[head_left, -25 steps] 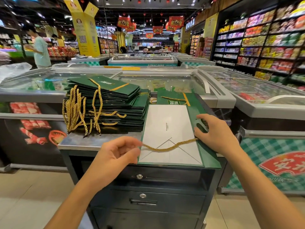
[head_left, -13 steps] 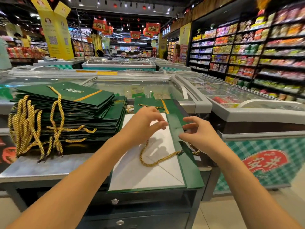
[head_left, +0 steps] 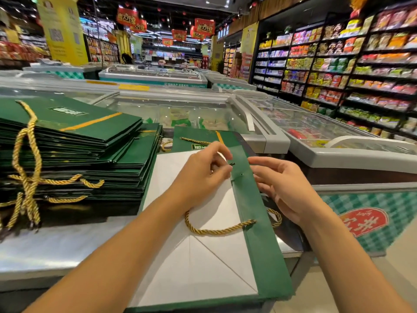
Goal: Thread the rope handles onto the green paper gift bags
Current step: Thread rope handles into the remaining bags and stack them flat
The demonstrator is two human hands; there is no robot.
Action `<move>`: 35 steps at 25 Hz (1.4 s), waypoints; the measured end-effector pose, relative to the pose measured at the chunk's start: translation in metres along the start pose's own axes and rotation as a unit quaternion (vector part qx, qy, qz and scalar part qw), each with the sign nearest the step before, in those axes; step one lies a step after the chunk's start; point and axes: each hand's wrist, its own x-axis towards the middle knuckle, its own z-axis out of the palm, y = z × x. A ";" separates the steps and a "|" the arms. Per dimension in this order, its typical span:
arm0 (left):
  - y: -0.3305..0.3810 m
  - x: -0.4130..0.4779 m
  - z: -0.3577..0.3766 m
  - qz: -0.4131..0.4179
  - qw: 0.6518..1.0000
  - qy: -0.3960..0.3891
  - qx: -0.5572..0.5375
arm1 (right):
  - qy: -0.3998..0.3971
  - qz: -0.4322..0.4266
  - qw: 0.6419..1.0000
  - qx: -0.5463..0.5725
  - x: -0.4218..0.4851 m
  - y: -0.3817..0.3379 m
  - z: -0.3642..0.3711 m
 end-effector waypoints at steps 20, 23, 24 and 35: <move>0.007 -0.004 0.003 0.021 0.999 0.023 0.024 | -0.034 -0.042 0.998 -0.016 -0.007 -0.001 0.005; 0.009 -0.004 0.003 0.016 0.999 0.019 0.024 | -0.035 -0.045 0.998 -0.029 -0.007 -0.001 0.005; 0.009 -0.004 0.003 0.013 1.000 0.017 0.021 | -0.037 -0.046 0.998 -0.033 -0.008 -0.001 0.005; 0.013 -0.002 0.007 0.050 0.988 -0.082 0.122 | -0.060 -0.045 0.995 -0.070 -0.007 0.000 0.004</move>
